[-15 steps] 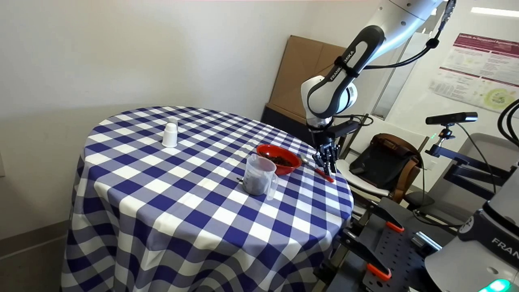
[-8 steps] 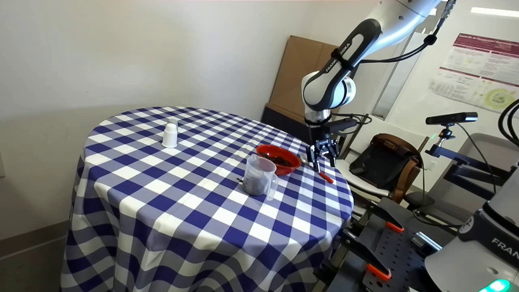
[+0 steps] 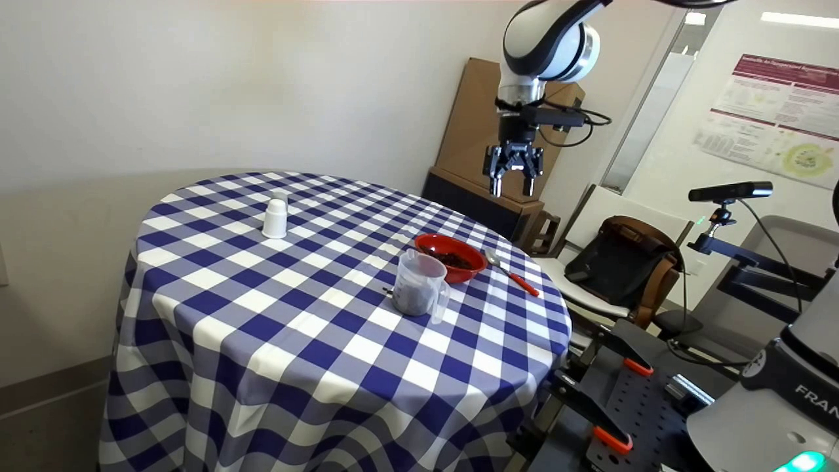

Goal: Pick up the spoon, take one spoon of objects from the red bowl and put it in the measuring cup

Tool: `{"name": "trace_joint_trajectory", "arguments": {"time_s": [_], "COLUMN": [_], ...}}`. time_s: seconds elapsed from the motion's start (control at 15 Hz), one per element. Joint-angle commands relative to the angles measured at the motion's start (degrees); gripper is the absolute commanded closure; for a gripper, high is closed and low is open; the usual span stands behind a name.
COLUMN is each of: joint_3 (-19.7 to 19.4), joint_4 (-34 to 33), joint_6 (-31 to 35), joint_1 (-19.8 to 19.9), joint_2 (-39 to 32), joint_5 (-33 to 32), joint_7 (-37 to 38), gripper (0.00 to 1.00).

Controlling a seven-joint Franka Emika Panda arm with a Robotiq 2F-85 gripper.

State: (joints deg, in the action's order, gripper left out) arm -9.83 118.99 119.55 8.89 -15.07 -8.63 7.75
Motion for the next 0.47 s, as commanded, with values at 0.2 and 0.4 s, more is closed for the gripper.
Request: {"name": "trace_joint_trajectory", "arguments": {"time_s": [0.2,0.4], "joint_3": [1.31,1.22], "joint_4": [2.83,2.89], "joint_6": [-1.65,-1.47], "joint_1": [-2.40,-2.17], "joint_2": [7.96,7.50], "joint_5": [-0.10,-0.09], "joint_7": [2.90,2.87], "gripper": [0.00,0.00]}}
